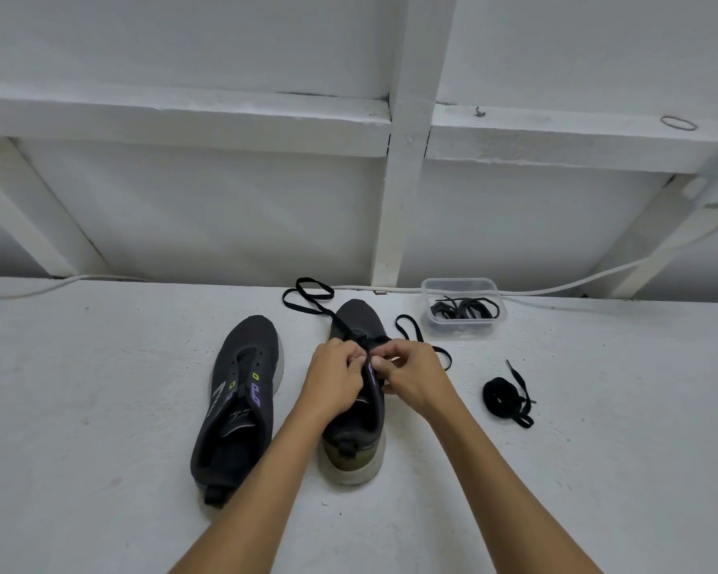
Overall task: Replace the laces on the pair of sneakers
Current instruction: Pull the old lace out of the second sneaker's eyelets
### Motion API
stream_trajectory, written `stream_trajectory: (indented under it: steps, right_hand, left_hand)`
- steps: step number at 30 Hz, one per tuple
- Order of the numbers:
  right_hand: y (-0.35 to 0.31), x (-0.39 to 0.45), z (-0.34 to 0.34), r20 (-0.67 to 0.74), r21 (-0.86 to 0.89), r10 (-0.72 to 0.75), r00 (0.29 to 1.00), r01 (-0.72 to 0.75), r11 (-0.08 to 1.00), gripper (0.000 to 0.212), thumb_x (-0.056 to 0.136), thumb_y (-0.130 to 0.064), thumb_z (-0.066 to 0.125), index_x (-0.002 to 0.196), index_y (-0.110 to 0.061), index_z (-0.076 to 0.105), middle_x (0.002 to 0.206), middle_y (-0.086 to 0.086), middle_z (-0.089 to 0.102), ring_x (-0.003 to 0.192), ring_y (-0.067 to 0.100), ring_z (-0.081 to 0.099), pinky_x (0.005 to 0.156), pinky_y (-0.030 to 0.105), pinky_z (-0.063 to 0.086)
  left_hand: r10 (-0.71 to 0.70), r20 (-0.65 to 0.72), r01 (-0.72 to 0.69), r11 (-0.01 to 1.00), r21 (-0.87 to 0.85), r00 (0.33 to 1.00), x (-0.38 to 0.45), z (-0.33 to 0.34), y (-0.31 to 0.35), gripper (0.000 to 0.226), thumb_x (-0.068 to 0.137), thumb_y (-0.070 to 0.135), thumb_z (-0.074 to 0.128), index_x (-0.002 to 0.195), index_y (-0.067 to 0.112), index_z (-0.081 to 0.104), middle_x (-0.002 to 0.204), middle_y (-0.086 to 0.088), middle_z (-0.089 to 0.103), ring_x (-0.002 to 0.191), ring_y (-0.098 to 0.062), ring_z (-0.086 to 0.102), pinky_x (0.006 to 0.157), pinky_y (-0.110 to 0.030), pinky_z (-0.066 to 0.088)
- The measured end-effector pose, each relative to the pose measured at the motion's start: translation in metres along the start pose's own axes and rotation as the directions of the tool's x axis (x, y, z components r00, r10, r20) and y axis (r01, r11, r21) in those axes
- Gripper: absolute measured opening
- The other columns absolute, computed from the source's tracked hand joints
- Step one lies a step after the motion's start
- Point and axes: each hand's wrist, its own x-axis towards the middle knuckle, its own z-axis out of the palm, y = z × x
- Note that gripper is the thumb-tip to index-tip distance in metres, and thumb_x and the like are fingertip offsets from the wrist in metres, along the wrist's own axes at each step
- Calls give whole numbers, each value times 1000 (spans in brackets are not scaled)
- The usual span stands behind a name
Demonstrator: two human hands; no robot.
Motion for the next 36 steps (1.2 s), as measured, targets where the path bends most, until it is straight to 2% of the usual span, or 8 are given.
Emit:
stream_trajectory:
  steps: [8, 14, 18, 21, 24, 25, 29, 36]
  right_hand:
    - [6, 6, -2, 12, -21, 24, 1000, -24, 999, 15, 98, -10, 63, 87, -14, 73, 76, 2, 73, 71, 11, 68, 65, 25, 60]
    - [7, 6, 1, 2, -171, -51, 999, 51, 984, 16, 100, -15, 57, 88, -18, 67, 80, 2, 72, 77, 23, 70, 78, 46, 62]
    - [9, 2, 5, -34, -203, -105, 994, 96, 974, 14, 98, -16, 60, 88, -22, 68, 82, -1, 71, 81, 22, 69, 80, 47, 60]
    - [9, 2, 4, -47, -199, -111, 993, 99, 975, 11, 96, -14, 63, 93, -20, 73, 81, -4, 71, 79, 16, 68, 78, 39, 60]
    - [11, 0, 8, -82, -229, -144, 986, 122, 966, 15, 95, -14, 64, 93, -24, 74, 83, -12, 71, 77, 1, 64, 70, 12, 49]
    - [11, 0, 10, -98, -241, -152, 983, 125, 962, 15, 95, -14, 64, 93, -25, 74, 85, -14, 71, 78, -2, 63, 68, 7, 45]
    - [12, 0, 15, -142, -234, -154, 978, 118, 965, 16, 95, -11, 64, 90, -23, 74, 84, -15, 72, 80, -3, 63, 67, 6, 43]
    - [11, 2, 15, -112, -284, -140, 984, 104, 953, 18, 94, -12, 63, 89, -24, 75, 83, -14, 72, 77, -1, 65, 66, 9, 44]
  left_hand:
    - [19, -6, -19, 1000, -4, 1000, 3, 2, -6, 15, 101, 18, 55, 104, 14, 69, 104, 3, 52, 100, -14, 51, 83, -21, 37]
    - [11, -17, -12, 998, -54, 1000, 0, -5, -10, 11, 97, 20, 61, 101, 19, 72, 101, 3, 58, 94, -12, 58, 83, -19, 41]
    - [24, -69, -26, 999, -22, 997, 0, -3, -7, 9, 95, 18, 63, 93, 17, 71, 95, 4, 59, 90, -10, 55, 78, -18, 39]
    - [37, -94, -36, 999, 21, 995, -1, -1, -5, 10, 95, 16, 63, 92, 15, 72, 95, 2, 63, 92, -13, 54, 78, -19, 38]
    - [35, -110, -33, 999, 13, 993, 0, 0, -5, 11, 94, 14, 62, 94, 13, 73, 96, -1, 65, 94, -16, 56, 78, -19, 37]
    - [29, -111, -29, 1000, 5, 993, -1, 0, -5, 11, 94, 14, 62, 94, 13, 73, 96, -1, 66, 94, -17, 56, 78, -19, 37]
    - [21, -83, -21, 1000, -5, 996, 0, 1, -6, 13, 95, 14, 61, 97, 12, 74, 98, -1, 66, 96, -17, 56, 81, -21, 38]
    - [-23, -87, 23, 1000, 5, 996, -3, 4, -5, 13, 94, 13, 60, 93, 14, 72, 95, 0, 64, 93, -18, 56, 80, -27, 43]
